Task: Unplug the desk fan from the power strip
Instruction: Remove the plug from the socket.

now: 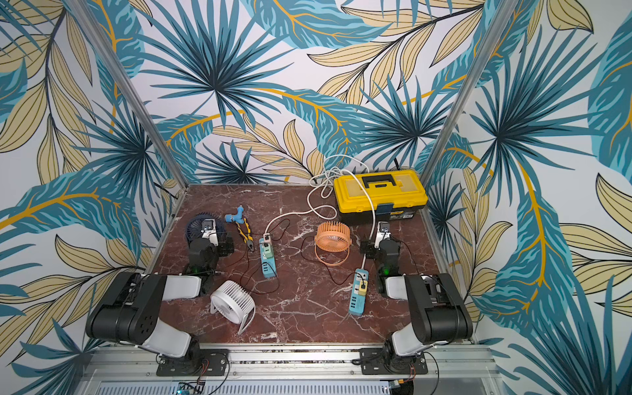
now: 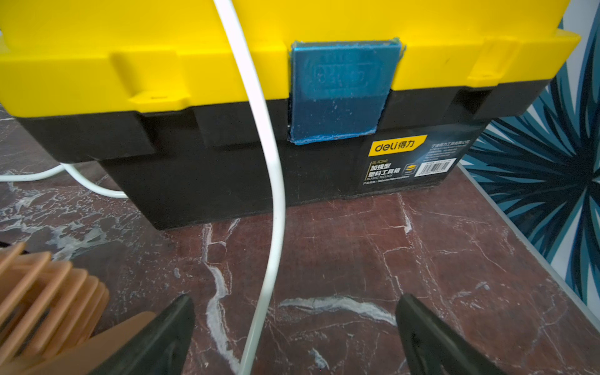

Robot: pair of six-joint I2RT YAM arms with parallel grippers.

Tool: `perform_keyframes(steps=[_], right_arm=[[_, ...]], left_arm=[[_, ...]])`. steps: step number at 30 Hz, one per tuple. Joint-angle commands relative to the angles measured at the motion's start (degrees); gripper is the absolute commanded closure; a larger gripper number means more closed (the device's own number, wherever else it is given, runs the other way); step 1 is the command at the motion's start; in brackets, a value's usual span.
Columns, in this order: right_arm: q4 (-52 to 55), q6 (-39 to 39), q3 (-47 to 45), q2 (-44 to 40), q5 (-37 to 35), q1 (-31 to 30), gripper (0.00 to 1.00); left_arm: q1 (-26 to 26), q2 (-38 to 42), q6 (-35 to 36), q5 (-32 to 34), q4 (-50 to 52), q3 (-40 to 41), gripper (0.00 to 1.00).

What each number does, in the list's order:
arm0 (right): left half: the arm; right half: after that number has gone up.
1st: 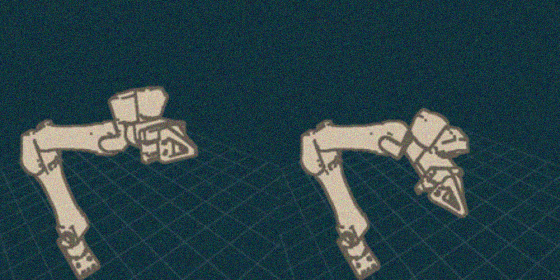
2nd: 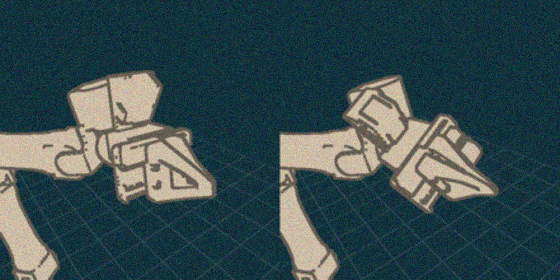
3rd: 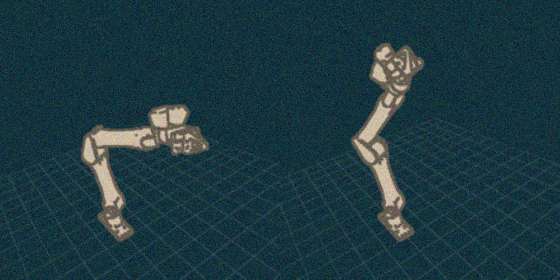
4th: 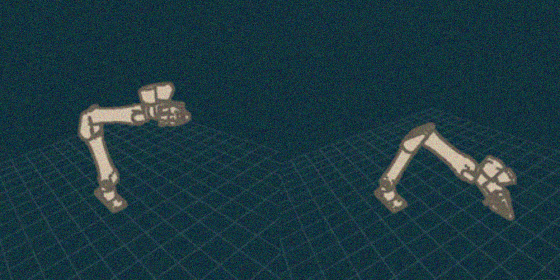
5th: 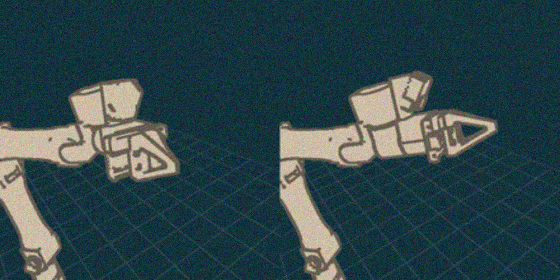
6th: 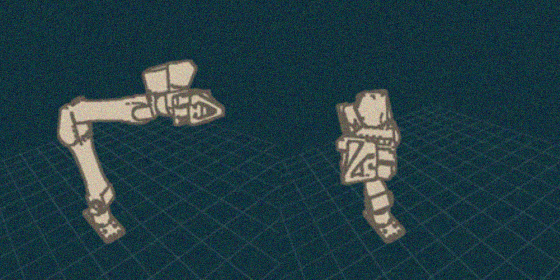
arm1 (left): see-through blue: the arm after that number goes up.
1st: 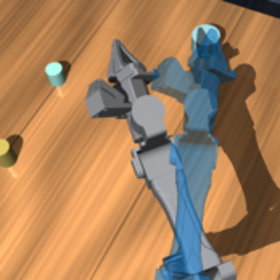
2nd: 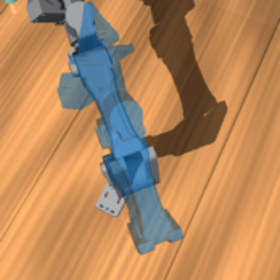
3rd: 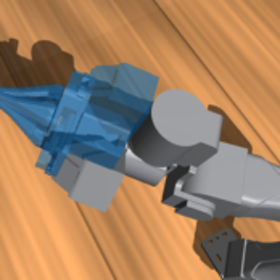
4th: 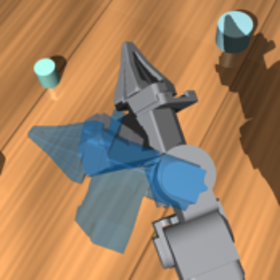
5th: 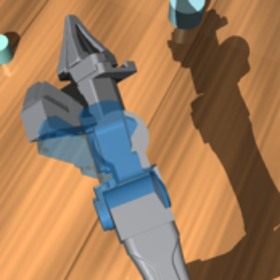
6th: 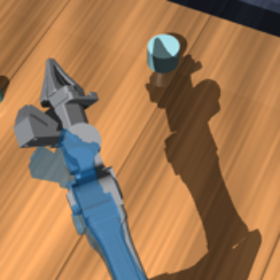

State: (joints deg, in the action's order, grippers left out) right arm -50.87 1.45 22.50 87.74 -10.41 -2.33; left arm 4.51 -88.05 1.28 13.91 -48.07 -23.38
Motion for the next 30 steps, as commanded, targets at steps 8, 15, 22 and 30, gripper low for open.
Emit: perform_keyframes(steps=[8,15,22,30], right_arm=[[0.2,-0.6,0.2,-1.0,0.5,0.1,0.01],[19.0,-1.0,8.2,-5.9,0.6,0.0,0.0],[36.9,3.1,17.6,-11.3,1.2,-0.4,0.01],[62.0,12.8,26.5,-15.1,2.9,-0.8,0.01]], left_arm=[[0.8,3.1,1.2,0.6,3.6,-0.4,0.0],[2.2,10.1,2.4,1.5,12.7,-2.8,0.0],[3.5,17.3,1.8,0.1,22.6,-7.0,0.0],[5.4,19.4,-3.1,-4.1,36.7,-13.8,0.0]])
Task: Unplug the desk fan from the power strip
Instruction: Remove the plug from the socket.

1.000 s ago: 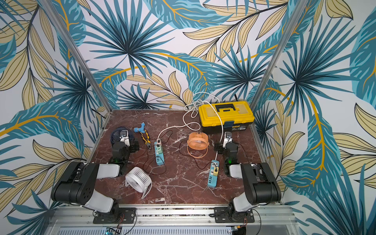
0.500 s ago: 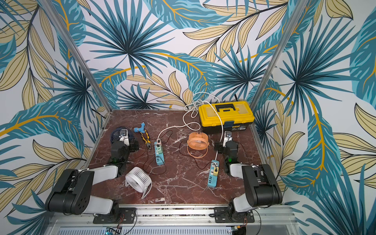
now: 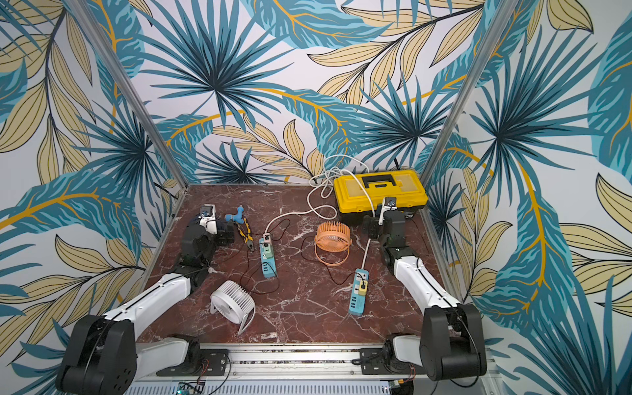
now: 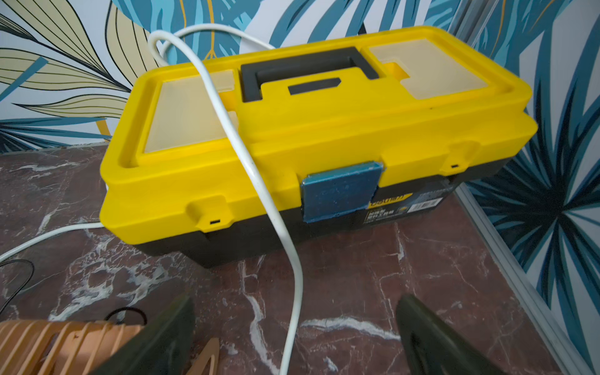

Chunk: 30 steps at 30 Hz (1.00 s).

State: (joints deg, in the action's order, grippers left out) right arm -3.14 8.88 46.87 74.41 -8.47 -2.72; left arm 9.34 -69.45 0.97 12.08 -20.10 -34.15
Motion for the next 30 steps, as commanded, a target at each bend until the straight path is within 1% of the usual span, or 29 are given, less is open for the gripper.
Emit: perform_keyframes(steps=[1,4,6,11,14,17,21,23,26,30], right_arm=[[17.6,6.2,3.4,-2.0,1.5,-0.5,0.0],[26.8,7.1,7.1,-2.3,3.1,-1.3,0.01],[31.8,7.3,9.5,-2.5,3.8,-2.1,0.0],[44.5,11.9,14.7,-2.8,2.5,-3.9,0.01],[53.2,15.3,17.7,-2.0,0.7,-4.6,0.01],[60.3,17.5,19.4,-1.5,1.0,-5.1,0.01],[67.7,19.4,20.5,-1.3,2.0,-5.9,0.01],[70.5,20.3,20.9,-0.9,3.6,-6.3,0.01],[72.5,21.7,20.7,-0.5,6.2,-7.7,0.0],[73.8,24.3,19.5,-1.7,6.4,-10.1,0.01]], left_arm=[[0.7,0.8,-3.7,-3.0,10.7,-4.3,0.0],[0.8,0.4,-5.9,-4.1,17.0,-7.6,0.0],[0.9,0.4,-7.5,-5.1,19.4,-9.0,0.0],[1.1,0.5,-9.5,-11.7,25.2,-12.7,0.0],[1.3,-0.1,-11.0,-15.8,27.1,-14.7,0.0],[2.4,-1.0,-12.0,-19.7,28.4,-16.5,0.0],[4.9,-2.0,-12.1,-24.1,27.5,-18.0,0.0],[6.5,-3.1,-11.8,-26.4,25.7,-18.6,0.0],[9.5,-5.1,-11.3,-29.6,22.8,-19.8,0.0],[14.0,-9.7,-11.4,-34.0,19.5,-22.5,0.0]])
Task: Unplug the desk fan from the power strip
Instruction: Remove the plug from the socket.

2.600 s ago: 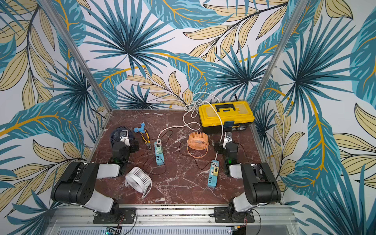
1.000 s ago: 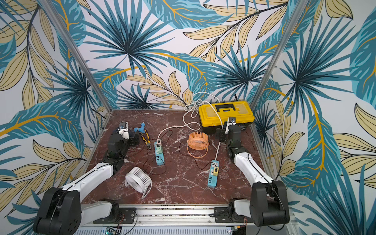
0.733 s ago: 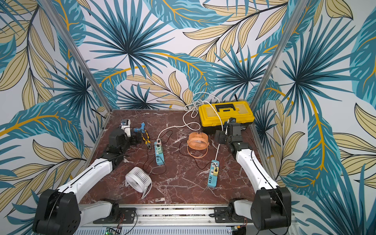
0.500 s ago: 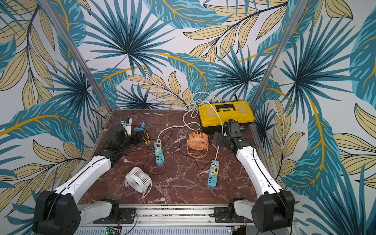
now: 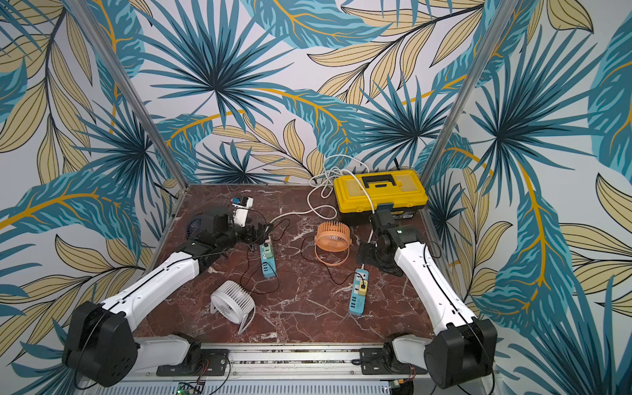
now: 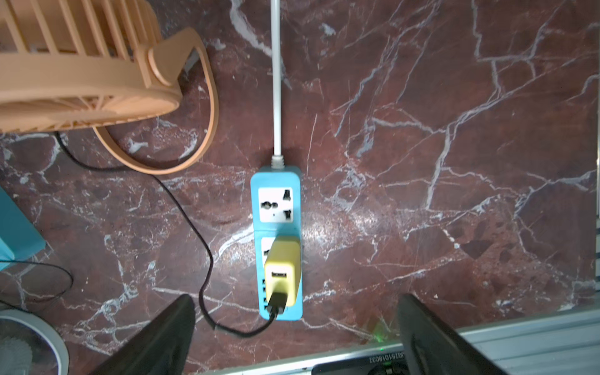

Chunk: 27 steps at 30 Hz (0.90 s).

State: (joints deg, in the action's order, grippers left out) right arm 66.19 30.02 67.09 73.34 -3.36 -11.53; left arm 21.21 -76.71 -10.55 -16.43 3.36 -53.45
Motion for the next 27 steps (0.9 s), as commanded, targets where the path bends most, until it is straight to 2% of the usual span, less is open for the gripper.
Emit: perform_keyframes(steps=[1,8,12,15,20,27], right_arm=[[4.6,3.5,-1.2,-1.2,1.1,-1.7,0.01],[4.6,6.3,-4.0,-6.4,1.8,-4.3,0.01],[3.9,8.2,-6.9,-8.6,3.0,-6.3,0.11],[2.6,10.3,-9.2,-10.3,2.5,-8.5,0.14],[1.7,13.5,-11.5,-11.1,-1.3,-12.0,0.19],[-4.2,17.1,-15.7,-10.5,-6.3,-15.7,0.3]], left_arm=[[3.5,-3.8,0.3,-6.3,-4.5,-3.9,0.0],[10.2,-13.4,-2.7,-11.7,-6.1,-11.3,0.01],[12.7,-17.3,-3.7,-12.7,-5.3,-15.8,0.01],[13.8,-20.9,-5.9,-14.1,-5.3,-19.0,0.02],[15.8,-26.2,-9.4,-16.7,-4.1,-24.4,0.06],[19.2,-28.8,-10.9,-16.5,-0.5,-27.9,0.09]])
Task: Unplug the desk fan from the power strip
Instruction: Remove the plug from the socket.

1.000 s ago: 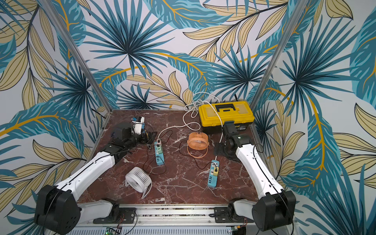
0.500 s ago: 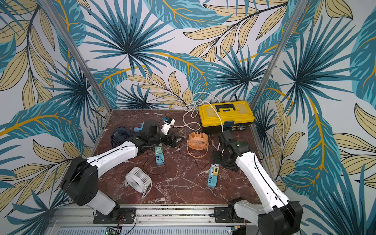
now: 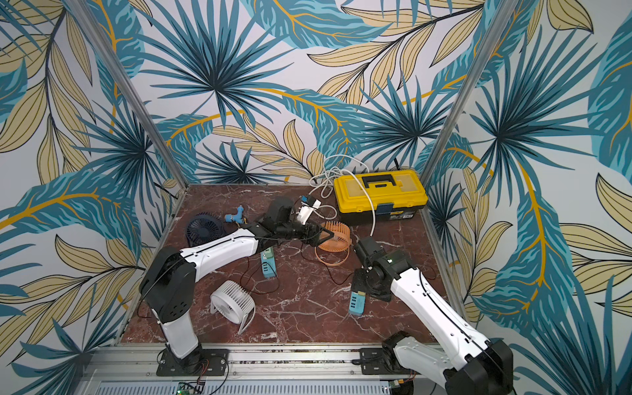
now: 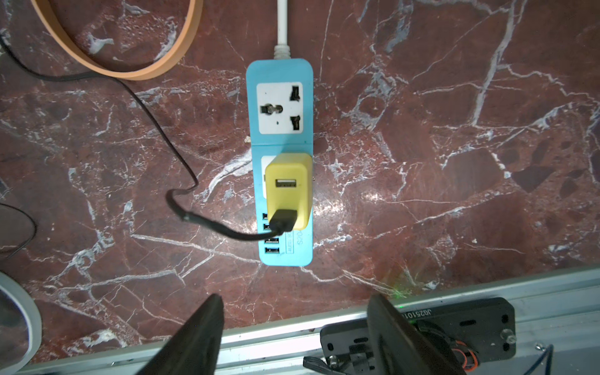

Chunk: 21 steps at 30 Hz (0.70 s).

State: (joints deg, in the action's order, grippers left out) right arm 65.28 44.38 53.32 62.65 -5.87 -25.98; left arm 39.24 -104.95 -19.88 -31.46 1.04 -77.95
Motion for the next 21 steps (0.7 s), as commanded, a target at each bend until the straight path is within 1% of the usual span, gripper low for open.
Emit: perform_keyframes(steps=[1,5,8,10,12,16,21], right_arm=[[-4.2,3.0,-2.3,0.6,-4.4,-1.6,0.32],[-7.2,3.7,-3.3,2.9,-6.4,-2.9,0.36],[-8.6,4.5,-4.3,4.6,-7.7,-3.4,0.38],[-10.4,5.3,-5.3,5.2,-7.9,-3.5,0.4],[-12.0,5.8,-6.1,5.5,-7.9,-3.6,0.42],[-13.8,6.7,-8.0,5.8,-9.2,-3.7,0.47],[-16.8,7.3,-10.1,5.6,-10.4,-3.7,0.53]], left_arm=[[1.4,-0.9,-2.0,-2.0,2.2,-3.7,0.1],[2.9,-3.1,-2.9,-2.7,5.2,-5.6,0.16],[4.6,-5.7,-0.6,-1.8,12.2,-9.4,0.22],[5.6,-7.7,0.6,-0.4,16.8,-11.4,0.24],[6.6,-9.1,1.0,0.2,19.2,-12.6,0.26],[8.5,-12.4,3.8,3.1,25.1,-16.5,0.27],[9.1,-16.2,4.4,1.8,27.9,-19.4,0.27]])
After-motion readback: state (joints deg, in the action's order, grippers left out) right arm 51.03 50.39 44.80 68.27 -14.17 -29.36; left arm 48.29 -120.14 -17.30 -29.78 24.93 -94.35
